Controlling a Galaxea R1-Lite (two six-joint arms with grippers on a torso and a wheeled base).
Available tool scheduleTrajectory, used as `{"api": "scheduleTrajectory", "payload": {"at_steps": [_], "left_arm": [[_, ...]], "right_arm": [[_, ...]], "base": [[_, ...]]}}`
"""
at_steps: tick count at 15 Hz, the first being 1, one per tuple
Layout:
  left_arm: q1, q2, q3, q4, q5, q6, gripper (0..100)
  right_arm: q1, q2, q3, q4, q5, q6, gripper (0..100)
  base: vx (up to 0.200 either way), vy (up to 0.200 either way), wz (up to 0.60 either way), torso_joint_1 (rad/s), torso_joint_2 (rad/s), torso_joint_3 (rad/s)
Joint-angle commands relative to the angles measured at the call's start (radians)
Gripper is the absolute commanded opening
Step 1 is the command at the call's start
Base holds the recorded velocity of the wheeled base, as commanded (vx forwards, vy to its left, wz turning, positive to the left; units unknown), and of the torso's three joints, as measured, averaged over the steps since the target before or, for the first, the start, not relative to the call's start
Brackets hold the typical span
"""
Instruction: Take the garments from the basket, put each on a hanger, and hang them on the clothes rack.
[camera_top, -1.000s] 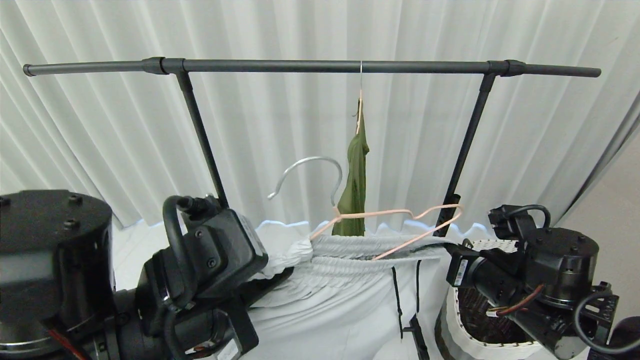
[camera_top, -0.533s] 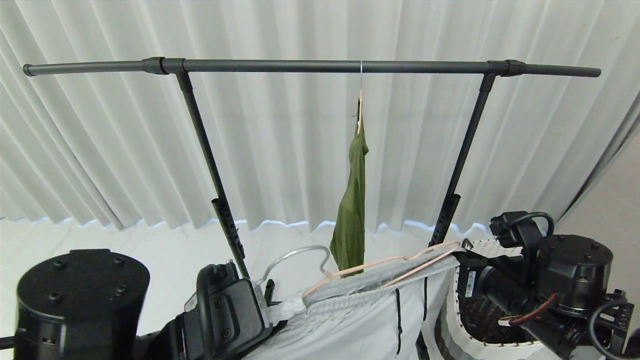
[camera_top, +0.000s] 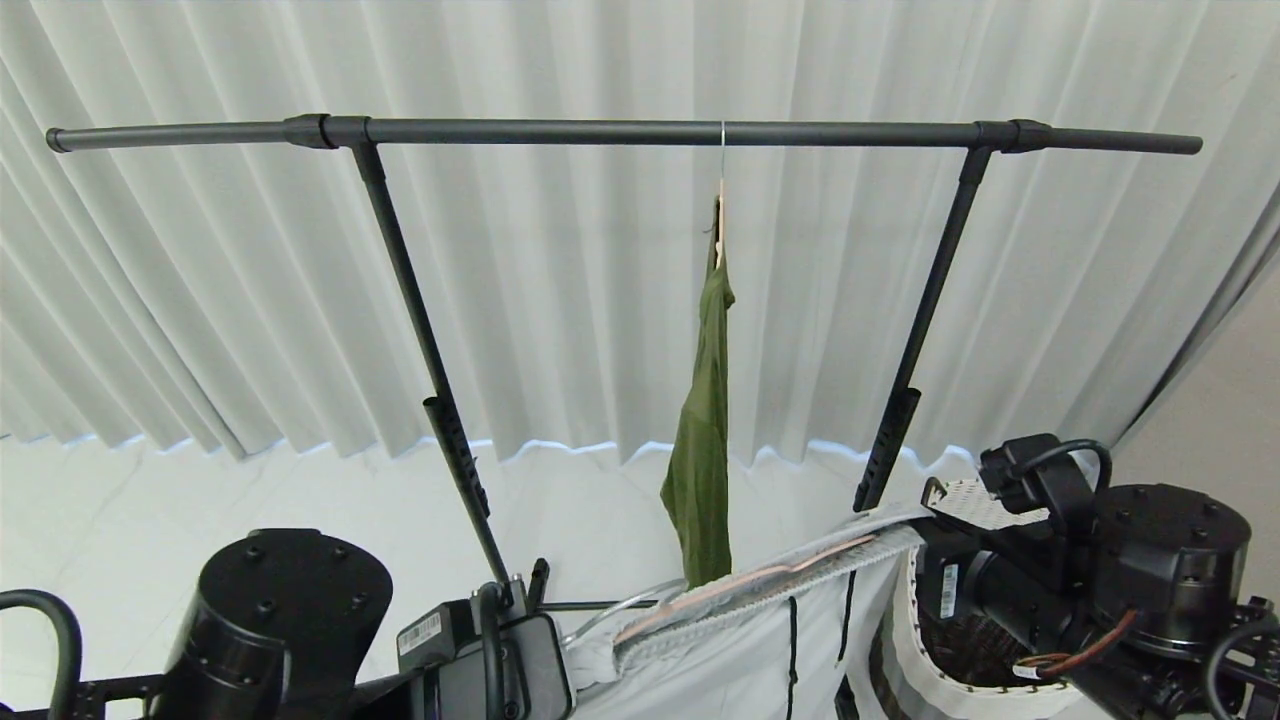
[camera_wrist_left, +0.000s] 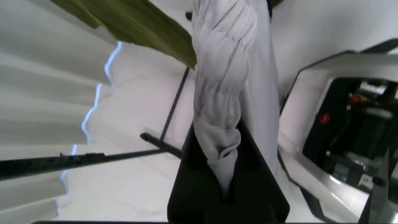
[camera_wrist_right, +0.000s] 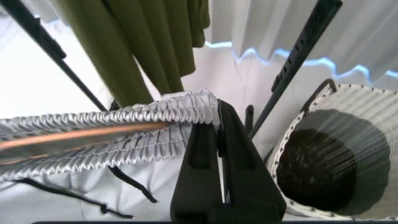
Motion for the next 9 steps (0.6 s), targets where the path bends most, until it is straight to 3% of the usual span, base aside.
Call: {"api": "scheduleTrajectory", "payload": {"at_steps": [1, 4, 6, 8, 9], "left_arm": [[0.022, 0.040, 0.002, 0.013, 0.000, 0.014, 0], [0.033, 0.119, -0.033, 0.012, 0.035, 0.003, 0], [0.045, 0.143, -0.084, -0.021, 0.081, -0.063, 0], [0.049, 0.157, -0.115, -0.099, 0.155, -0.170, 0], [0.049, 0.160, -0.115, -0.151, 0.189, -0.184, 0]], "right_arm": [[0.017, -0.030, 0.002, -0.001, 0.008, -0.015, 0], [0.142, -0.092, 0.004, 0.000, 0.024, -0.074, 0], [0.195, -0.125, 0.016, 0.003, 0.024, -0.126, 0], [0.238, -0.156, 0.050, 0.003, 0.024, -0.180, 0], [0.254, -0.168, 0.064, 0.003, 0.024, -0.196, 0]], "base": [[0.000, 0.000, 0.00, 0.000, 0.00, 0.000], [0.000, 0.000, 0.00, 0.000, 0.00, 0.000], [0.000, 0.000, 0.00, 0.000, 0.00, 0.000], [0.000, 0.000, 0.00, 0.000, 0.00, 0.000], [0.000, 0.000, 0.00, 0.000, 0.00, 0.000]]}}
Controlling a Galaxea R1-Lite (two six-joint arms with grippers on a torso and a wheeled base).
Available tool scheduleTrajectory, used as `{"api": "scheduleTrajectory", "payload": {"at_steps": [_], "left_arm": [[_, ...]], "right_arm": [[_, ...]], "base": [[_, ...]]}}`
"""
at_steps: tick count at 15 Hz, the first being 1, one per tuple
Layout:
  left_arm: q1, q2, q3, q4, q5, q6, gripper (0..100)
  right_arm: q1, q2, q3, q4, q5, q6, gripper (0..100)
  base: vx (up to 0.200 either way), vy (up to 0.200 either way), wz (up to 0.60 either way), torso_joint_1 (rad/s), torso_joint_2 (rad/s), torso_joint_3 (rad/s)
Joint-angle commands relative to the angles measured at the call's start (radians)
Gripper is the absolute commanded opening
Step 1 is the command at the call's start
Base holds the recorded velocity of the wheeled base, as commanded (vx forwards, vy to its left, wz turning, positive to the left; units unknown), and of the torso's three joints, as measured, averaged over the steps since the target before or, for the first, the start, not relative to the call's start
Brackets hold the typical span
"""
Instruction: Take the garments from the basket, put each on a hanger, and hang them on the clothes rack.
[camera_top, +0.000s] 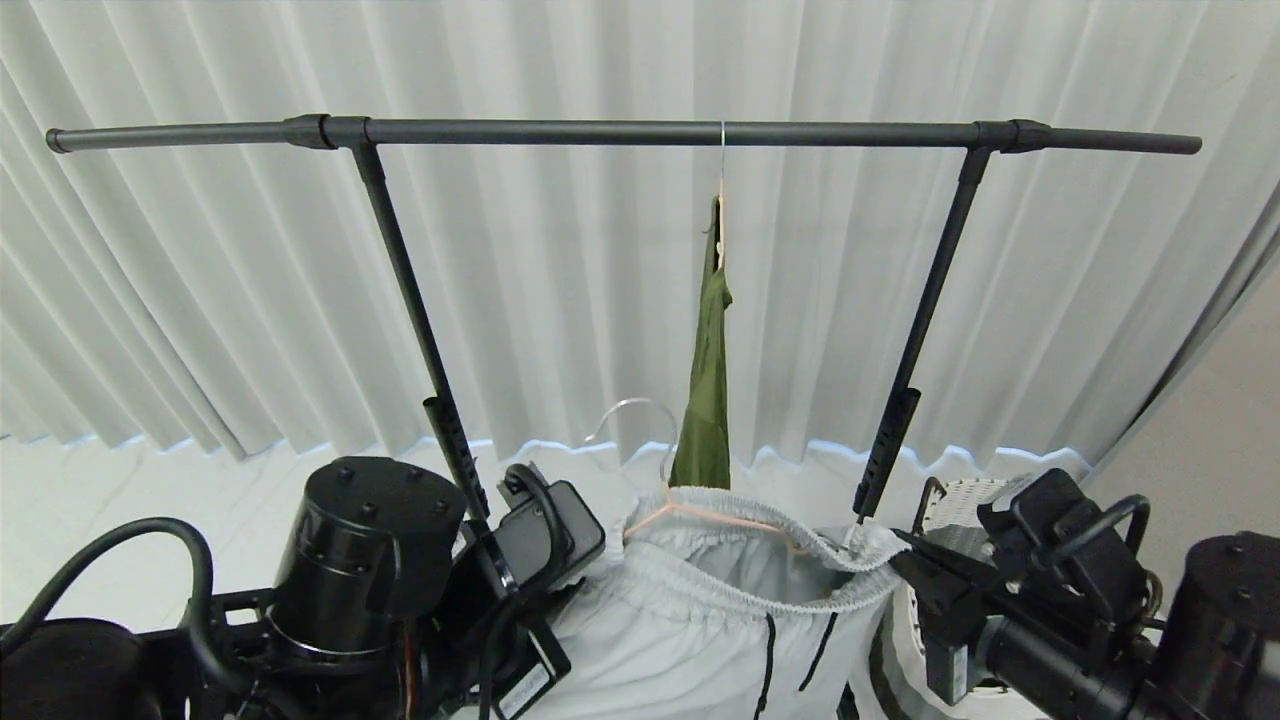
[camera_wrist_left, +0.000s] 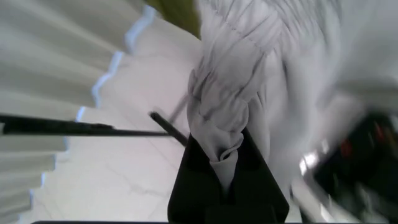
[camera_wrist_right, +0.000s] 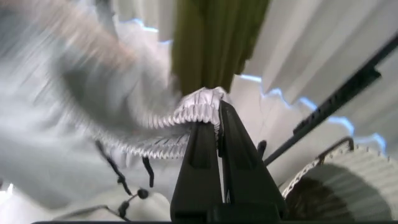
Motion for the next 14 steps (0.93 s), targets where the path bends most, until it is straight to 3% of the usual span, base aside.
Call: {"api": "scheduleTrajectory", "payload": {"at_steps": [1, 4, 8, 9, 13, 14], "left_arm": [[0.002, 0.022, -0.008, -0.079, 0.022, -0.008, 0], [-0.004, 0.019, -0.009, -0.221, 0.024, -0.002, 0], [-0.018, 0.026, -0.011, -0.338, 0.025, 0.006, 0], [-0.027, 0.023, -0.011, -0.352, 0.025, 0.007, 0], [-0.040, 0.011, -0.005, -0.432, 0.018, 0.083, 0], [-0.040, 0.006, -0.006, -0.433, 0.016, 0.089, 0]], "right_arm": [[0.034, -0.044, 0.025, 0.001, 0.002, -0.018, 0], [0.042, -0.064, 0.023, 0.001, 0.004, -0.046, 0], [0.042, -0.072, 0.020, 0.001, 0.022, -0.070, 0], [0.042, -0.071, 0.022, 0.001, 0.022, -0.078, 100], [0.020, -0.103, 0.029, 0.008, 0.037, -0.110, 100], [-0.027, -0.144, 0.031, 0.060, 0.091, -0.136, 100]], "base": [[0.000, 0.000, 0.00, 0.000, 0.00, 0.000], [0.000, 0.000, 0.00, 0.000, 0.00, 0.000], [0.000, 0.000, 0.00, 0.000, 0.00, 0.000], [0.000, 0.000, 0.00, 0.000, 0.00, 0.000], [0.000, 0.000, 0.00, 0.000, 0.00, 0.000], [0.000, 0.000, 0.00, 0.000, 0.00, 0.000]]}}
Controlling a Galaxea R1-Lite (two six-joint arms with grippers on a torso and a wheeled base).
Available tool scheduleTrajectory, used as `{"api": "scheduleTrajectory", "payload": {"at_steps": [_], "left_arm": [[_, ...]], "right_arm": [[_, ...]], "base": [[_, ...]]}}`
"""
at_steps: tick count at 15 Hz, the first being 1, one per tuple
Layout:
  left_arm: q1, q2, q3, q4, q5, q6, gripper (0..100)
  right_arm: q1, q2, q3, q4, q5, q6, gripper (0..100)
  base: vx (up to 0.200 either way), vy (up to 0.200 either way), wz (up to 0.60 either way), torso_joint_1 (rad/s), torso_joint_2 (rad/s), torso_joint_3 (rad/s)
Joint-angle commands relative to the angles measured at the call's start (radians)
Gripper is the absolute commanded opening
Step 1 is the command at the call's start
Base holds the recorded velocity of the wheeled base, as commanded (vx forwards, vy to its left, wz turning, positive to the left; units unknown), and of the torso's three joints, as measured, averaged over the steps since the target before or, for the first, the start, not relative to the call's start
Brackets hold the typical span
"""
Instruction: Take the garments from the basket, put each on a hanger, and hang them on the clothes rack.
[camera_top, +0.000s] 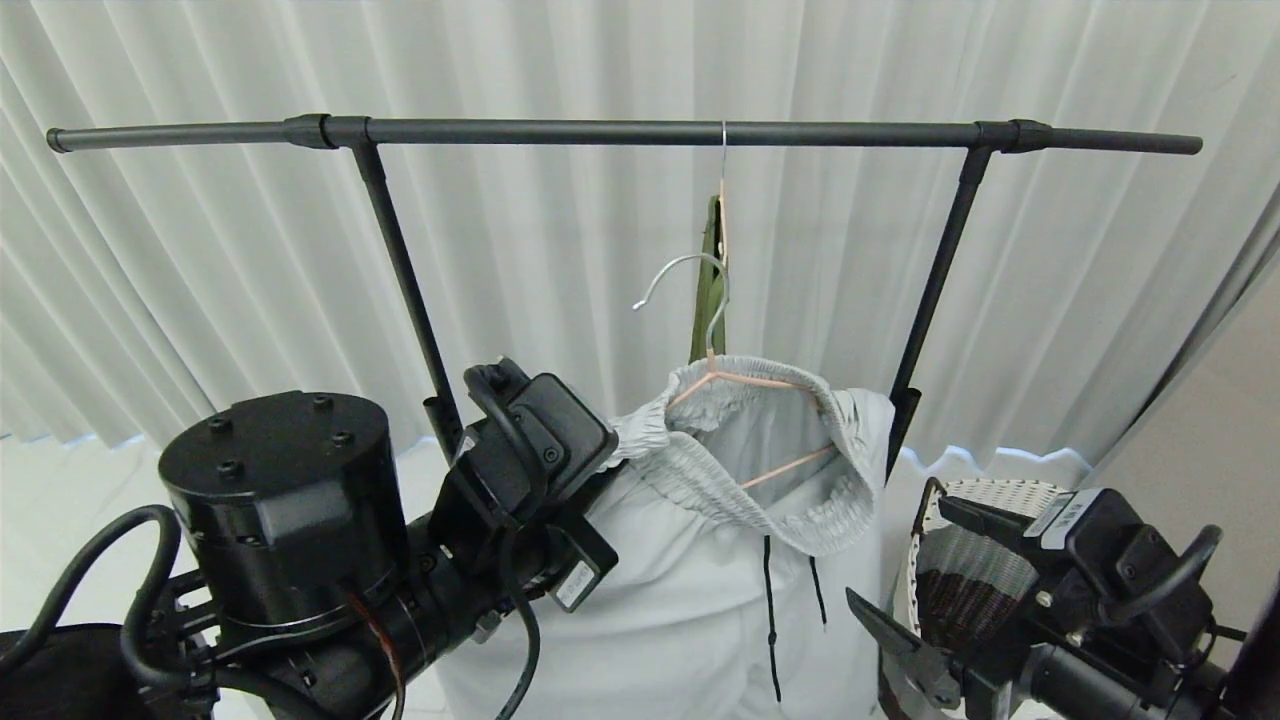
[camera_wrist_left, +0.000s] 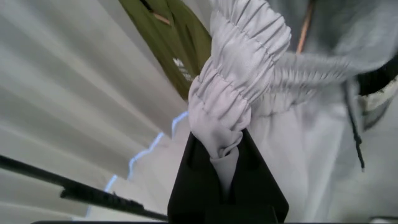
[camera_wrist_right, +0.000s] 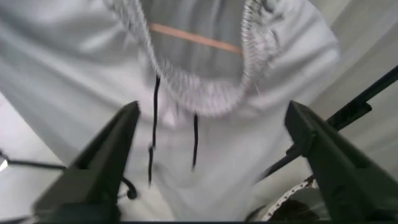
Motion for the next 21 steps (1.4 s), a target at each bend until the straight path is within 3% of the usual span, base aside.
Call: {"api": "scheduleTrajectory", "payload": {"at_steps": [1, 3, 6, 8, 9, 14, 21], "left_arm": [[-0.001, -0.008, 0.002, -0.001, -0.001, 0.001, 0], [-0.004, -0.020, 0.003, -0.001, -0.013, 0.001, 0], [-0.006, -0.060, 0.043, -0.002, -0.119, 0.047, 0], [-0.006, -0.080, 0.060, -0.002, -0.163, 0.089, 0], [-0.004, -0.080, 0.052, -0.002, -0.163, 0.090, 0], [-0.006, -0.083, 0.040, -0.001, -0.166, 0.103, 0], [-0.007, -0.091, 0.042, -0.002, -0.220, 0.164, 0]], "right_arm": [[-0.073, -0.075, -0.006, 0.074, 0.065, -0.031, 100], [-0.196, -0.168, -0.072, 0.267, 0.206, -0.074, 100], [-0.414, -0.213, -0.289, 0.615, 0.498, -0.153, 100], [-0.473, -0.172, -0.418, 0.763, 0.665, -0.247, 100], [-0.473, -0.147, -0.456, 0.787, 0.712, -0.282, 100], [-0.455, 0.023, -0.620, 0.810, 0.817, -0.429, 100], [-0.361, 0.180, -0.815, 0.939, 0.835, -0.498, 100]], "base": [[0.000, 0.000, 0.00, 0.000, 0.00, 0.000], [0.000, 0.000, 0.00, 0.000, 0.00, 0.000], [0.000, 0.000, 0.00, 0.000, 0.00, 0.000], [0.000, 0.000, 0.00, 0.000, 0.00, 0.000], [0.000, 0.000, 0.00, 0.000, 0.00, 0.000], [0.000, 0.000, 0.00, 0.000, 0.00, 0.000], [0.000, 0.000, 0.00, 0.000, 0.00, 0.000]]}}
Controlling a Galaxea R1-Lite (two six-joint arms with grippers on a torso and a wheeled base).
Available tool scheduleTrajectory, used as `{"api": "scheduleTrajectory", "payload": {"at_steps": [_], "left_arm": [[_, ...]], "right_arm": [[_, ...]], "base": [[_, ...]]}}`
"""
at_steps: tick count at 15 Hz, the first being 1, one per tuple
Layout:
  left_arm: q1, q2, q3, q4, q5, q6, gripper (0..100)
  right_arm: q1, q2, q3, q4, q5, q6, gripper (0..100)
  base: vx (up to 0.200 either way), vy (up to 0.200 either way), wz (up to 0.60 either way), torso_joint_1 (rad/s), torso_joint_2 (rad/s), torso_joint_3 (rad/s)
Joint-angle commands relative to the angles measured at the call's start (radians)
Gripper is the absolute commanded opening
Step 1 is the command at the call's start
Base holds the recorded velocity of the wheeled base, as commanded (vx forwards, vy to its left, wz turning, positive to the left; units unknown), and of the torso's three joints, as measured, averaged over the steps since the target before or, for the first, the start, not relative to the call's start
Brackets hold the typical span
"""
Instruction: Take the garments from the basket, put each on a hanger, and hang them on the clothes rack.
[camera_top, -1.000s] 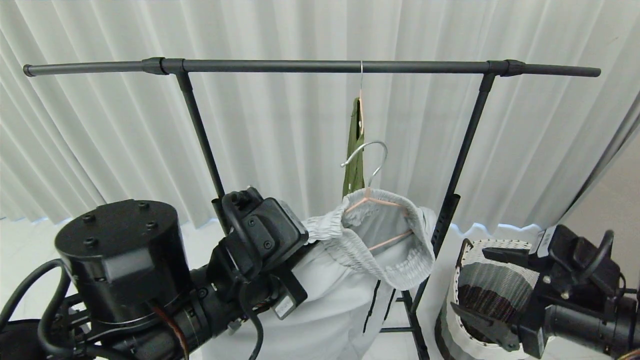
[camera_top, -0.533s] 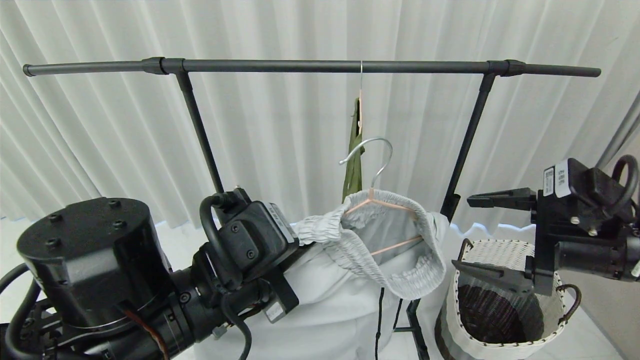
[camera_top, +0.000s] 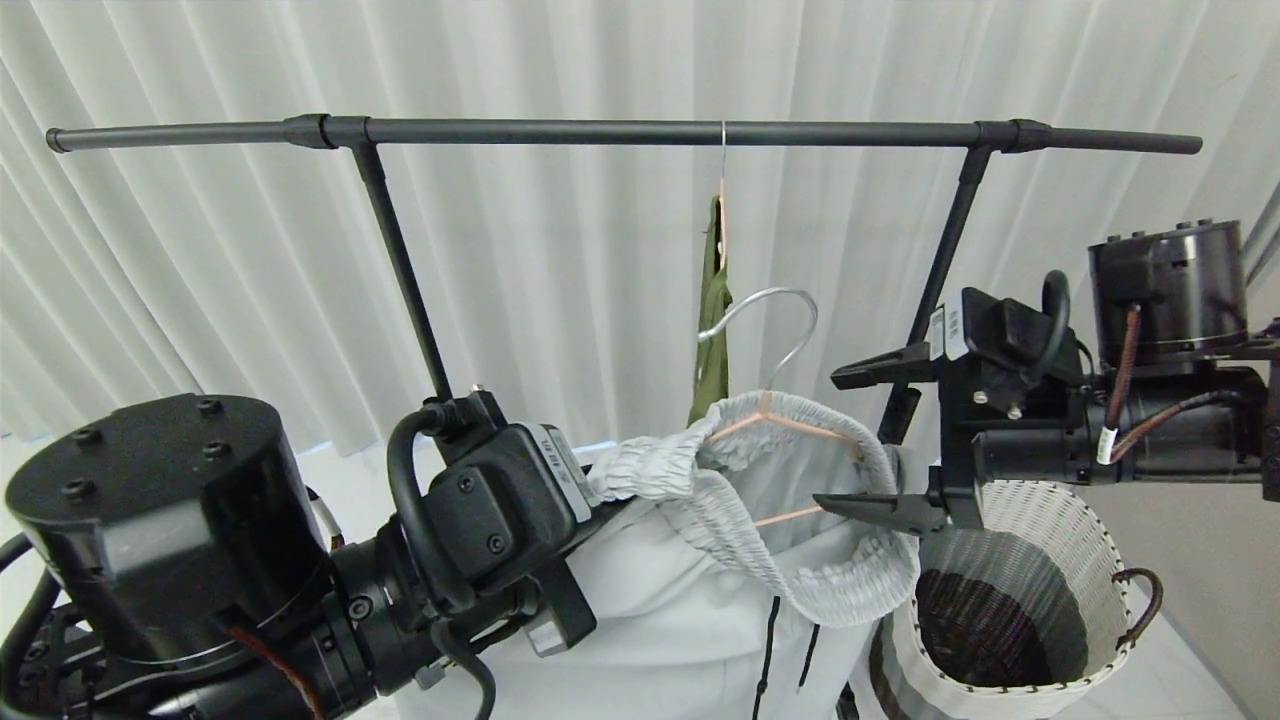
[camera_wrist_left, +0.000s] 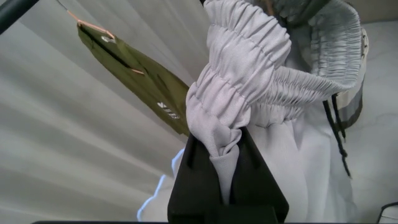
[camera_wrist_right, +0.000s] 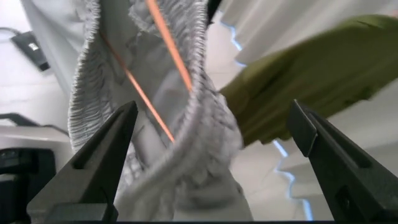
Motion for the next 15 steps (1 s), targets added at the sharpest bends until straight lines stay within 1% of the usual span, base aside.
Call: {"api": "scheduleTrajectory", "payload": {"at_steps": [1, 7, 8, 15], "left_arm": [[0.000, -0.002, 0.000, -0.001, -0.001, 0.000, 0], [-0.023, -0.007, 0.002, 0.001, -0.001, 0.004, 0], [-0.025, -0.007, 0.002, -0.001, -0.001, 0.005, 0], [-0.026, -0.007, 0.003, -0.001, 0.001, 0.010, 0]], "right_arm": [[0.013, 0.053, -0.023, 0.005, 0.003, -0.004, 100], [0.047, 0.071, -0.028, 0.022, 0.015, -0.002, 100], [0.047, 0.071, -0.028, 0.025, 0.015, -0.002, 0], [0.044, 0.062, -0.037, 0.016, 0.011, -0.014, 0]], "base": [[0.000, 0.000, 0.00, 0.000, 0.00, 0.000], [0.000, 0.000, 0.00, 0.000, 0.00, 0.000], [0.000, 0.000, 0.00, 0.000, 0.00, 0.000], [0.000, 0.000, 0.00, 0.000, 0.00, 0.000]]}}
